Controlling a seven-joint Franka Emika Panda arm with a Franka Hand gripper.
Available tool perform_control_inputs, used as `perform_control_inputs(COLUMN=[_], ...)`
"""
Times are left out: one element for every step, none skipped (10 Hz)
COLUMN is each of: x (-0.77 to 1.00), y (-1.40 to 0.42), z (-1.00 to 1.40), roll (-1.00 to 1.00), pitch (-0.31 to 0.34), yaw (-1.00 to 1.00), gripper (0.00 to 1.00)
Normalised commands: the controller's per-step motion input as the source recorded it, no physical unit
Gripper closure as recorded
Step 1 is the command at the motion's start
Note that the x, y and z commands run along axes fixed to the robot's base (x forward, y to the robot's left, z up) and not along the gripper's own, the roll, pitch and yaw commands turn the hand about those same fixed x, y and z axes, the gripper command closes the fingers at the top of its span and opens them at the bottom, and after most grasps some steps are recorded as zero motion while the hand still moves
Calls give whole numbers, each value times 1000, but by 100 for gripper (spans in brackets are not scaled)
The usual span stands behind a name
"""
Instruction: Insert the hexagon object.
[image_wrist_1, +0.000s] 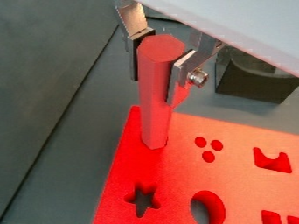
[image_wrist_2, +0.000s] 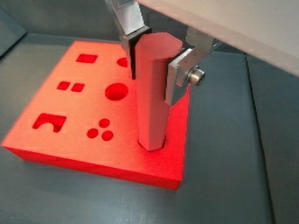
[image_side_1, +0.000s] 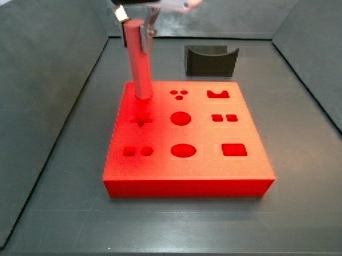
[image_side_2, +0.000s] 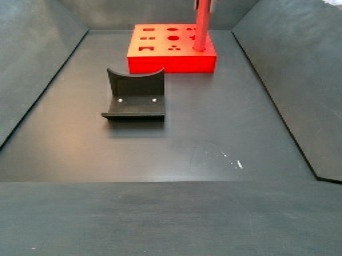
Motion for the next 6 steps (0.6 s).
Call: perform_control_inputs(x=[109, 74, 51, 0, -3, 0], y=[111, 71, 0, 0, 0, 0], z=[-811, -717, -580, -463, -374, 0], roll=[0, 0, 43, 51, 53, 0], pitch=[0, 0, 0, 0, -11, 0], yaw=[263, 243, 126, 40, 31, 0], gripper=[100, 100, 100, 100, 100, 100])
